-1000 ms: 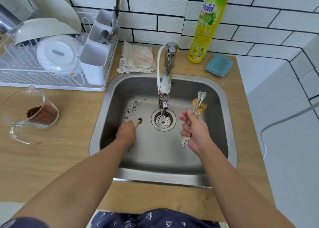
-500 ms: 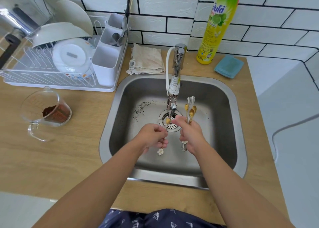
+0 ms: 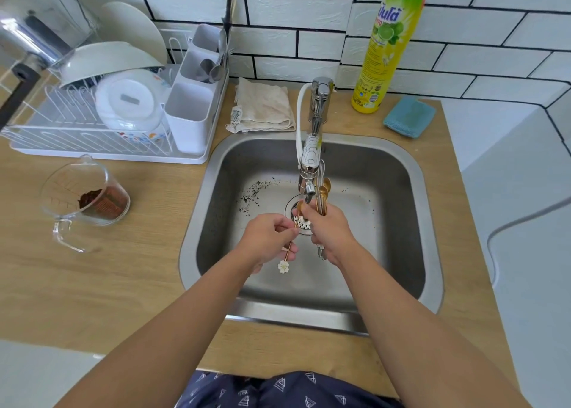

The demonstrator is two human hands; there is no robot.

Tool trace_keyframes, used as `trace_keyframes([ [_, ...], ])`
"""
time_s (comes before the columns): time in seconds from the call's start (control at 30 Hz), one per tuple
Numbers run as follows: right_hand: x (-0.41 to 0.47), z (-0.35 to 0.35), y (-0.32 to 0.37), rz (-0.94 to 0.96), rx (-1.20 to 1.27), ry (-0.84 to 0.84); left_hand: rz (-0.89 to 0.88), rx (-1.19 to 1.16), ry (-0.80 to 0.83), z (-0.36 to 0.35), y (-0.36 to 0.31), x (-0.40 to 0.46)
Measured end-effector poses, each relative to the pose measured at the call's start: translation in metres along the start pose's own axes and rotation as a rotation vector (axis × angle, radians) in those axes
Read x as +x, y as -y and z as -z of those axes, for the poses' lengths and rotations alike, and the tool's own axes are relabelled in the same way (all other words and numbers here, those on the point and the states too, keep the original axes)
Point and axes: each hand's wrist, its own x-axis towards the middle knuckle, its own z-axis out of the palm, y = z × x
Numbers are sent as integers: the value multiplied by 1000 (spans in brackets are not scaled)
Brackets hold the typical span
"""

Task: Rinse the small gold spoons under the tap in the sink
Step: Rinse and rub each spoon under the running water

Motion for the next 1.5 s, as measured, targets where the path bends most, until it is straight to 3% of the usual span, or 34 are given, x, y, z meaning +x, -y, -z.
trace_keyframes([
  [0.2,1,0,1,-28,51,-2,-41,21,20,-1,1,-2],
  [0.4,0,6,-5,-52,170,220,4,-32,112,4,-2,-6],
  [0.63,5,4,-4,-79,245,141,33,-122,229,5,-1,-16],
  [0.8,1,5,-2,-25,139,218,24,-159,227,0,-1,-17],
  [0.93,5,5,2,-55,135,101,29,-160,251,-1,-1,-16],
  [1.13,1,11,-3,-49,227,272,117,-371,303,5,-3,-14],
  [1.3,1,6,-3,-27,155,73,152,-379,340,8,0,-15],
  [1.5,-2,-1,-4,36,81,130,167,-392,320,8,-1,-16],
])
